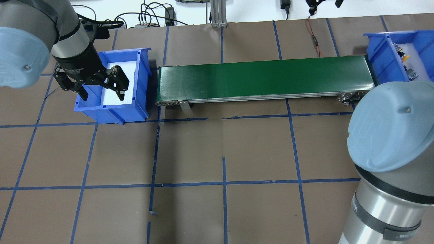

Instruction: Transport two buttons from left to right

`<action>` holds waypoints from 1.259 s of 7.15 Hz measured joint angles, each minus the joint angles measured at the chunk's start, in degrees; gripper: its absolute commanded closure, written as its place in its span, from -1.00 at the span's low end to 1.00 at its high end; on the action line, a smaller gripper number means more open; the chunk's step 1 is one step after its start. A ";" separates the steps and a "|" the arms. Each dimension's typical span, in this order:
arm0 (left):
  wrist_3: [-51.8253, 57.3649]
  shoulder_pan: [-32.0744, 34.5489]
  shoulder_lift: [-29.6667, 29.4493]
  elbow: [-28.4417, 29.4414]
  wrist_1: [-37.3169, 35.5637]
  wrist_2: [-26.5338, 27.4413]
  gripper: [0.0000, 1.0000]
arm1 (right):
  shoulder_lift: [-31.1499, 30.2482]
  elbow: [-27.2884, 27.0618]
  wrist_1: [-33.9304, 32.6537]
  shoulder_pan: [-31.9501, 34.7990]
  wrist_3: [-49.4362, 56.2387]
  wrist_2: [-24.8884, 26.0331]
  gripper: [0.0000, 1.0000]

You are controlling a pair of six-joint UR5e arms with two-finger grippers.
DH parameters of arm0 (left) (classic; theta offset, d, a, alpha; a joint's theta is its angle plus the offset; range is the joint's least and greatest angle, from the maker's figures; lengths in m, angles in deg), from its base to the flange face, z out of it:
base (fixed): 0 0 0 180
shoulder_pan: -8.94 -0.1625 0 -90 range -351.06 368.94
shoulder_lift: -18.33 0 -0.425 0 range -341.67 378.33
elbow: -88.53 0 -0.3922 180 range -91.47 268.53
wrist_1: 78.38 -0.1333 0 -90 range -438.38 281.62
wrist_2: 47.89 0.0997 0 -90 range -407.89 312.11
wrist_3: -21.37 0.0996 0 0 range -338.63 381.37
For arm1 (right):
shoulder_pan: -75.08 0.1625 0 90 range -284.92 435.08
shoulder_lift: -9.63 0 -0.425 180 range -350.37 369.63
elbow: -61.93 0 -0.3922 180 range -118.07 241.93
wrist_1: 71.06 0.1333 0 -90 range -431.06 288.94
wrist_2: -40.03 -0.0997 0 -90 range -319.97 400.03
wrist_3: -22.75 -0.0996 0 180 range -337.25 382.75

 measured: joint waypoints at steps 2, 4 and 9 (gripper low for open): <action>0.00 0.00 -0.03 -0.01 0.00 0.06 -1.00 | -8.76 -11.24 -0.70 1.42 -2.49 -0.49 -1.00; 0.00 0.00 0.08 0.01 0.00 0.10 -1.00 | -20.40 -24.02 -0.76 1.33 -3.08 -0.13 -0.99; 0.49 -0.04 0.09 -0.04 0.00 0.00 -1.00 | -37.06 -35.68 8.77 0.88 -3.26 0.33 -0.99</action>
